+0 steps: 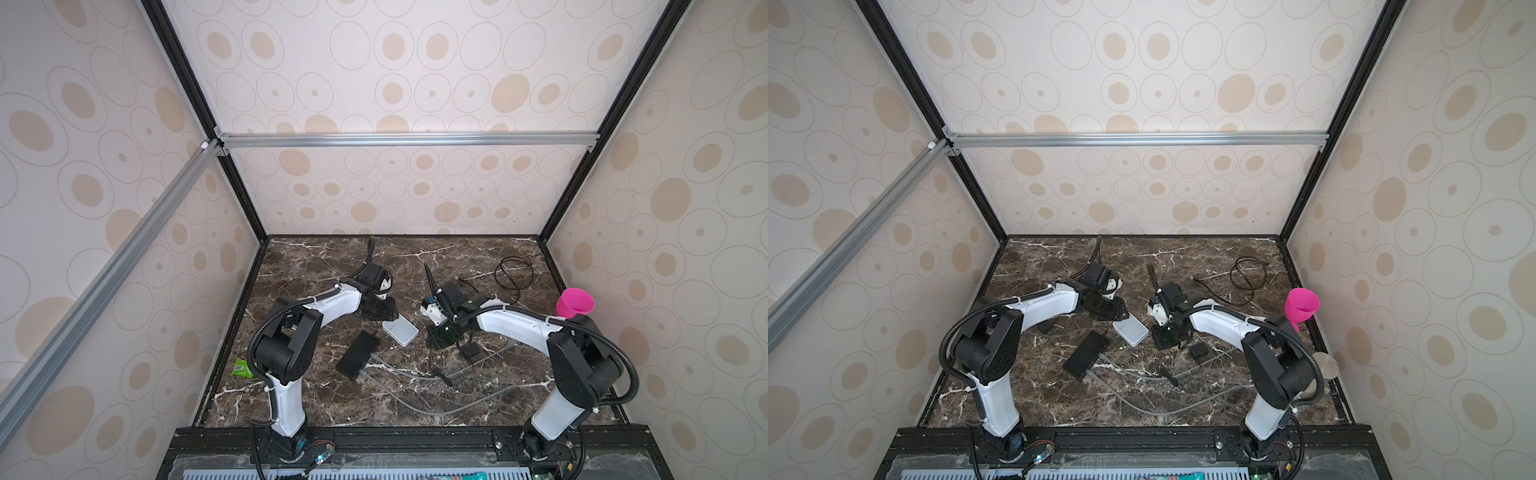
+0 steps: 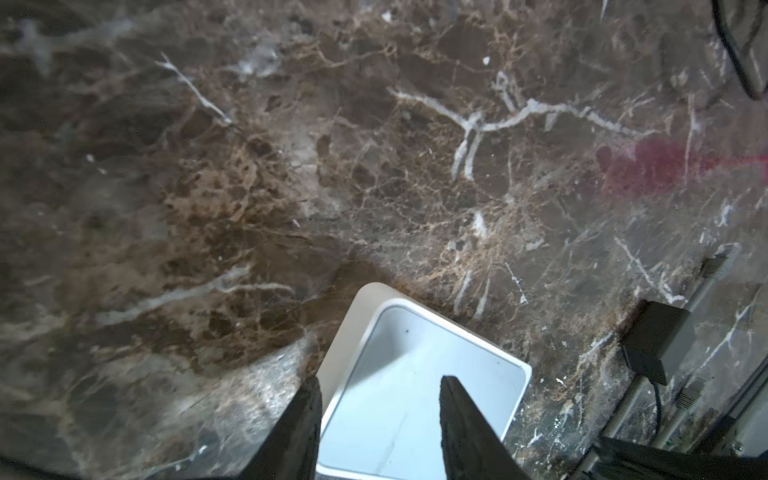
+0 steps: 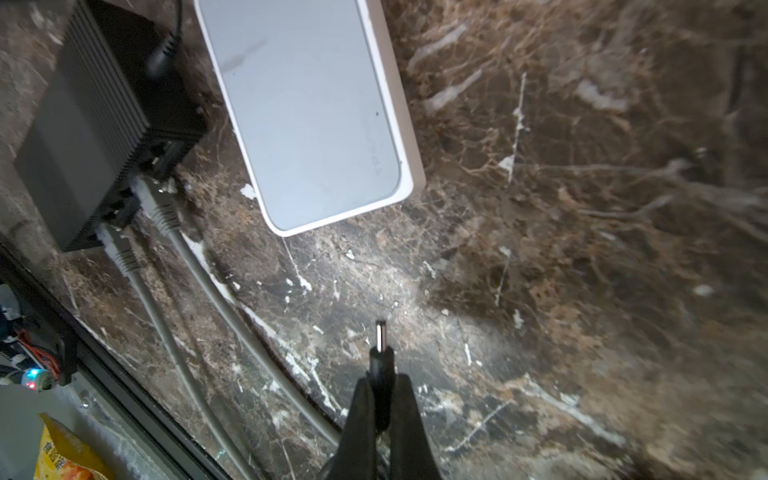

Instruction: Insert the plug into the switch port

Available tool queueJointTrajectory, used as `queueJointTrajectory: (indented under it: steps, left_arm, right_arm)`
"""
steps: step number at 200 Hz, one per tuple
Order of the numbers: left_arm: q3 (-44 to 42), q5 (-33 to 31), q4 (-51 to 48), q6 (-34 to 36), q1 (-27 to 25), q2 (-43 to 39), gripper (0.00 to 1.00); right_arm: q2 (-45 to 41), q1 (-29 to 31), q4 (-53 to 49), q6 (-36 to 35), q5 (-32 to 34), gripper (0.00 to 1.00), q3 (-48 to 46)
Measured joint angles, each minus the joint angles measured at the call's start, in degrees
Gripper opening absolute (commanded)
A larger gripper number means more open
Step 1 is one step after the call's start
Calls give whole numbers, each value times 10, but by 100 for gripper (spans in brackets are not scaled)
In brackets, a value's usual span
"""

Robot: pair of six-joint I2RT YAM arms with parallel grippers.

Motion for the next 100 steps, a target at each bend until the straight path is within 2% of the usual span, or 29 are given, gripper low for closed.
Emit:
queueJointTrajectory:
  steps: [29, 74, 100]
  left_arm:
    - [-32, 28, 29, -2, -2, -1, 46]
    - [-72, 72, 55, -7, -12, -5, 46]
    - [-74, 76, 60, -8, -14, -5, 44]
  right_arm:
    - [46, 3, -19, -20, -6, 0, 13]
    - [48, 3, -33, -40, -9, 0, 36]
    - [49, 3, -39, -49, -8, 0, 40]
